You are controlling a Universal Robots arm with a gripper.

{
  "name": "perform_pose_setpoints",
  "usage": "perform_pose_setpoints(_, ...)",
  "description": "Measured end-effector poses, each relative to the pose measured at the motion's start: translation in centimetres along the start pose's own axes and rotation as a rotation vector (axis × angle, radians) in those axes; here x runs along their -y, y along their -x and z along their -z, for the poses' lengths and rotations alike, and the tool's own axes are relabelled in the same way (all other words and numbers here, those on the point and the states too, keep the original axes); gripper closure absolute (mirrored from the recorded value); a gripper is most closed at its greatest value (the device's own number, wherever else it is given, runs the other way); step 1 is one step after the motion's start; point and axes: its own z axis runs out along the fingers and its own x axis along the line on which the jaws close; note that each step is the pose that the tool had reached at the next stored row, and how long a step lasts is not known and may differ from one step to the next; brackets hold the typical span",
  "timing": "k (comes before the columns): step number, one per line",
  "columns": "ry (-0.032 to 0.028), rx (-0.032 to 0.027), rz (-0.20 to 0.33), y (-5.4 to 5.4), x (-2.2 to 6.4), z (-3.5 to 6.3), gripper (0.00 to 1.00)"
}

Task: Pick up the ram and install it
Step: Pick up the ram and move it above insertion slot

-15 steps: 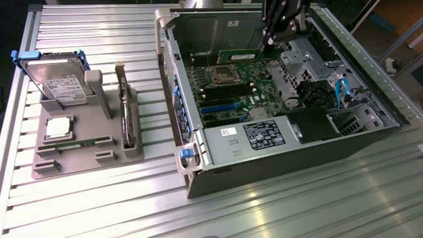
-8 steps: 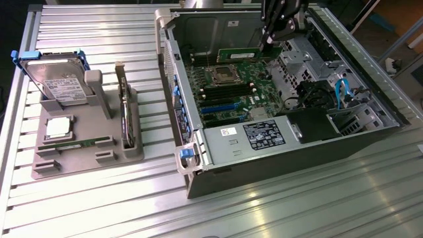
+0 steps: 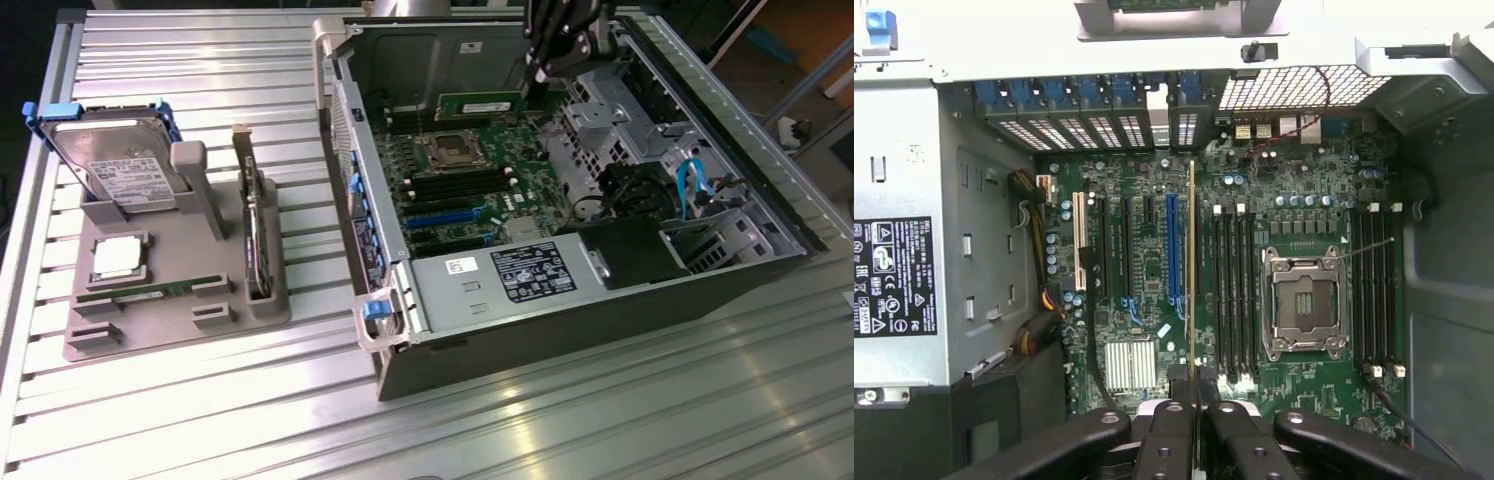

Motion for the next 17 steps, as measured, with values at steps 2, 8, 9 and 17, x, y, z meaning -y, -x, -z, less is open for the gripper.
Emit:
perform_pose_setpoints(2, 0.0, 0.0001, 0.0, 0.1, 0.0, -0.02, 0.88)
perform_pose_setpoints(8, -0.0001, 0.0001, 0.0, 0.7, -0.02, -0.07, 0.88)
perform_pose_setpoints(9, 0.0, 0.0001, 0.0, 0.8, -0.03, -0.08, 0.88)
perform_pose_setpoints(17, 0.0, 0.0001, 0.0, 1.5, -0.05, -0.13, 0.88)
